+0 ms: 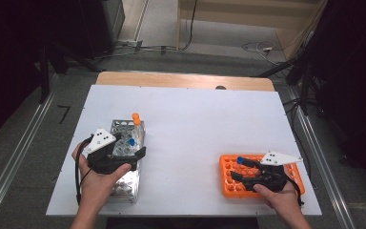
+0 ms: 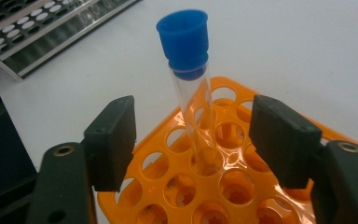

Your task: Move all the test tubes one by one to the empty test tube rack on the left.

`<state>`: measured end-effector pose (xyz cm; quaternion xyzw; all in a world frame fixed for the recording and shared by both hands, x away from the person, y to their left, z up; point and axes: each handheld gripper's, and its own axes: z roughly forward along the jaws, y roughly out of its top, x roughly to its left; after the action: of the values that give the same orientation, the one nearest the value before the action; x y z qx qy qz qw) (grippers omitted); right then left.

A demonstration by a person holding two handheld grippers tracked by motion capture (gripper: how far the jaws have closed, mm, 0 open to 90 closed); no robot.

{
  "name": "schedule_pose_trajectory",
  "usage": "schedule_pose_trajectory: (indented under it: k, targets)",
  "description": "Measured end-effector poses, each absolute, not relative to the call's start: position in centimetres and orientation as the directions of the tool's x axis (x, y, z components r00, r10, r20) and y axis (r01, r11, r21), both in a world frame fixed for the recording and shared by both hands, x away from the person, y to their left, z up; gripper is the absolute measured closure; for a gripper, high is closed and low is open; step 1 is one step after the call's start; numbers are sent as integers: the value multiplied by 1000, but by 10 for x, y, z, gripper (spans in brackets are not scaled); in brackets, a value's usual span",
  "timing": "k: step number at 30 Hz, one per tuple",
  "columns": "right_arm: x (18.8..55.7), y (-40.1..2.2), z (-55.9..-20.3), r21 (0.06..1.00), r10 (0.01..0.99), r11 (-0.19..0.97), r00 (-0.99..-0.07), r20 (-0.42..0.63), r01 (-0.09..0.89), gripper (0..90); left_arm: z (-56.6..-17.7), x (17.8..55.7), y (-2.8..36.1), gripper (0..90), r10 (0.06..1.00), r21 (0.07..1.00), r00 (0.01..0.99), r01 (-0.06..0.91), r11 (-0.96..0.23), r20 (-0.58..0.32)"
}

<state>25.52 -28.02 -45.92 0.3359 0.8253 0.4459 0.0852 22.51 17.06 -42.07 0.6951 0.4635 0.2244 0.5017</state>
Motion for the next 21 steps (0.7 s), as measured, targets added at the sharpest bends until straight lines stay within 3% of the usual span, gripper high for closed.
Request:
schedule_pose_trajectory:
  k: [11, 21]
  targets:
    - [255, -272, -465, 768, 681, 401, -723, 115, 500, 568, -416, 221, 155, 0, 830, 921, 536, 383, -75, -155]
    - [254, -269, -469, 762, 694, 432, -717, 62, 483, 711, -416, 219, 138, 0, 800, 928, 581, 362, -89, -149]
